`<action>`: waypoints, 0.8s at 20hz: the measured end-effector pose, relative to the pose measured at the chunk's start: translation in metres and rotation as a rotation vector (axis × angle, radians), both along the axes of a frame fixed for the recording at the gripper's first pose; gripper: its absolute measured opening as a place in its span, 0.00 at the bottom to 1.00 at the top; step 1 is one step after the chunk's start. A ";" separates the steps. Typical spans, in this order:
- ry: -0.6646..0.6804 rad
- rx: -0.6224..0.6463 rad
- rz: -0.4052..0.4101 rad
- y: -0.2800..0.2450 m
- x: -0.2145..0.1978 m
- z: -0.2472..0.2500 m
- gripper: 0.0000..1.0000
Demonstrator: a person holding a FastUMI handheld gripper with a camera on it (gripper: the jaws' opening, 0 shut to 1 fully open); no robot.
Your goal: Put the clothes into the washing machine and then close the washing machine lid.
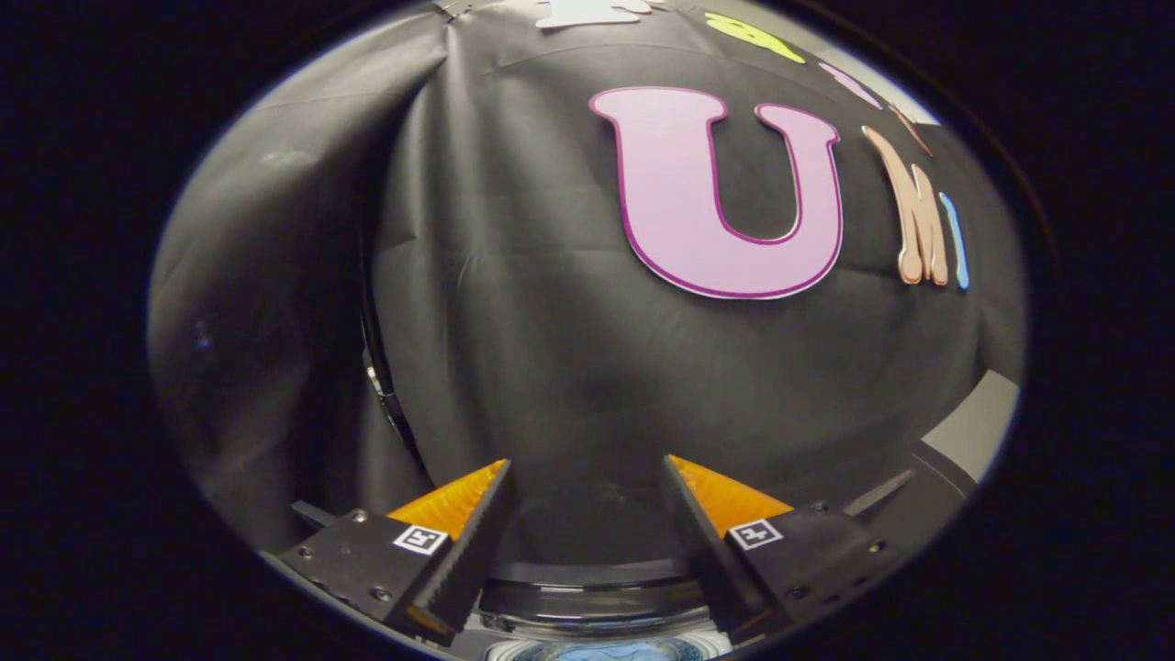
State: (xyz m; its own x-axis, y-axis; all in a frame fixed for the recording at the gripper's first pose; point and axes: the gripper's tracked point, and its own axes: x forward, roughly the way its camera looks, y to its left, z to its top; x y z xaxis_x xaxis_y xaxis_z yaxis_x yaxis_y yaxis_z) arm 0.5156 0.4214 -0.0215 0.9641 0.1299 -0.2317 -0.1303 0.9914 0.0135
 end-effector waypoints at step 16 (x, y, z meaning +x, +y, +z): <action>0.029 -0.012 -0.024 -0.008 -0.041 -0.001 0.95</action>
State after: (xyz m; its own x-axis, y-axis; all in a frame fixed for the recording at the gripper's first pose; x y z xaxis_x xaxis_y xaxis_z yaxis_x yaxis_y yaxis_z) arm 0.4746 0.4132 -0.0222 0.9596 0.1043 -0.2614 -0.1066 0.9943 0.0055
